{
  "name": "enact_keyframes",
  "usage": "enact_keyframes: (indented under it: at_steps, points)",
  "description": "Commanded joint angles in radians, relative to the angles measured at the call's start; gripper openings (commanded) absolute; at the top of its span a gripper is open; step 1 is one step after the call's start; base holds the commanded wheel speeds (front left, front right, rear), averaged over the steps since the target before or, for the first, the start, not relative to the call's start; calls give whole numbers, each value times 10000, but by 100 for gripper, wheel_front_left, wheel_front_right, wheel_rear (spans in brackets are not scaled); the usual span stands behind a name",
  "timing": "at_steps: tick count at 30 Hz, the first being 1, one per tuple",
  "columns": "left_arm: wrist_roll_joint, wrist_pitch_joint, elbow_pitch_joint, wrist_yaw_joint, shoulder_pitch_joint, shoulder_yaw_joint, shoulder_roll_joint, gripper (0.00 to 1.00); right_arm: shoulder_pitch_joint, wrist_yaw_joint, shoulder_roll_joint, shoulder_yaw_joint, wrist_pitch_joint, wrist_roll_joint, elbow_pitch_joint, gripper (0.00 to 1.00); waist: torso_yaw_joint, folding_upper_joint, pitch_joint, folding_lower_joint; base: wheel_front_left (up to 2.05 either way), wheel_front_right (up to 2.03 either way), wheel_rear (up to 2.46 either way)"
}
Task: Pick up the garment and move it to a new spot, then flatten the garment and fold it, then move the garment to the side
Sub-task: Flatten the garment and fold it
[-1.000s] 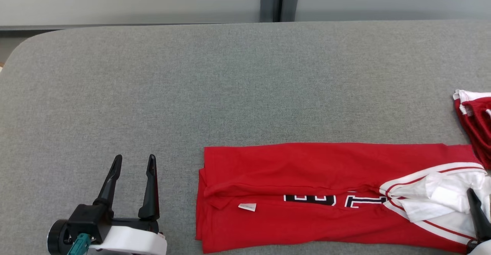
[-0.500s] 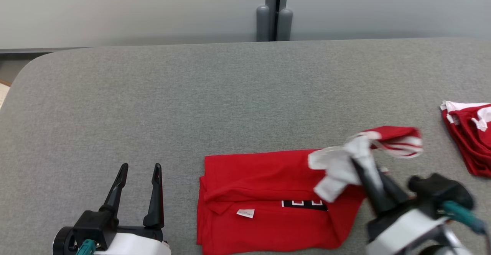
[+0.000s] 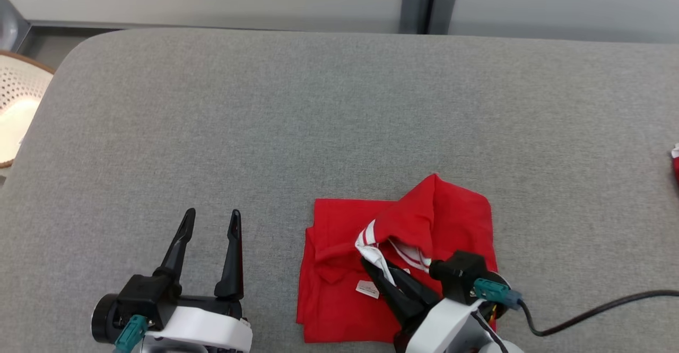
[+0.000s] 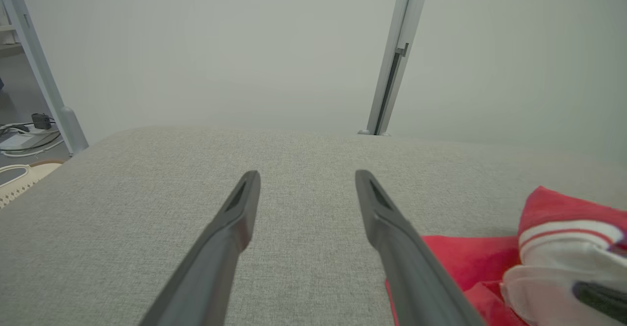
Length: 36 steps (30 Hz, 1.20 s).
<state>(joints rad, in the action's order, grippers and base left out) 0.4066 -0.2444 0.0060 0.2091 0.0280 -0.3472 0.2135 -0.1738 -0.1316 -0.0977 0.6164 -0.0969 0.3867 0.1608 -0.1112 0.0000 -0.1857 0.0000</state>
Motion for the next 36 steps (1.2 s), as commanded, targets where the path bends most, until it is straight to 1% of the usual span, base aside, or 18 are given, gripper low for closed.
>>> enact_keyframes:
  at_steps: [1, 2, 3, 6, 10, 15, 18, 22, 26, 28, 29, 32, 36]
  points:
    - [27, -50, 43, -55, 188, 2, 17, 100, -169, 19, 70, 15, 184, 185, 190, 1, -125, 0, -145, 0, 0, 0, 0]
    - [31, -73, 95, -73, 228, 2, -6, 100, -263, 19, 96, 27, 286, 144, 363, 45, -148, 0, -176, 0, 0, 0, 0]
    - [32, -94, 132, -79, 265, 11, -25, 100, -329, 20, 135, 27, 411, 176, 493, 100, -163, 0, -215, 0, 0, 0, 0]
    - [36, -124, 248, -130, 314, 62, -65, 100, -500, 20, 263, 62, 908, 409, 555, 100, -159, 0, -275, 0, 0, 0, 0]
    - [25, -150, 383, -159, 358, 164, -45, 100, -784, 20, 301, 169, 1453, 616, 153, 100, -51, 0, -268, 0, 0, 0, 0]
    - [-53, -183, 468, -138, 353, 271, 23, 100, -939, 20, 108, -282, 2004, 594, -694, 100, 171, 0, -175, 0, 0, 0, 0]
    - [-104, -187, 444, -86, 318, 349, 67, 100, -754, 20, -140, -965, 2200, 403, -1151, 100, 321, 0, -134, 0, 0, 0, 0]
    - [-178, -191, 345, -38, 274, 444, 148, 100, -315, 18, -581, -2427, 2325, 17, -1599, 100, 500, 0, -118, 0, 0, 0, 0]
    - [-230, -198, 218, 23, 145, 573, 222, 100, 366, 20, -1136, -3961, 2203, -411, -1820, 100, 694, 0, -100, 0, 0, 0, 0]
    - [-237, -201, 162, 48, 47, 631, 263, 100, 744, 18, -1349, -4573, 2162, -504, -1922, 100, 784, 0, -60, 0, 0, 0, 0]
    - [-237, -201, 162, 48, 47, 631, 263, 100, 744, 18, -1349, -4573, 2162, -504, -1922, 100, 784, 0, -60, 0, 0, 0, 0]
    - [-223, -198, 71, 103, -46, 713, 345, 100, 1357, 18, -1600, -5270, 2125, -621, -2024, 100, 900, 0, 35, 0, 0, 0, 0]
    - [-275, -200, -68, 126, -199, 755, 442, 100, 1911, 17, -1618, -5733, 2028, -625, -2250, 100, 966, 0, 97, 0, 0, 0, 0]
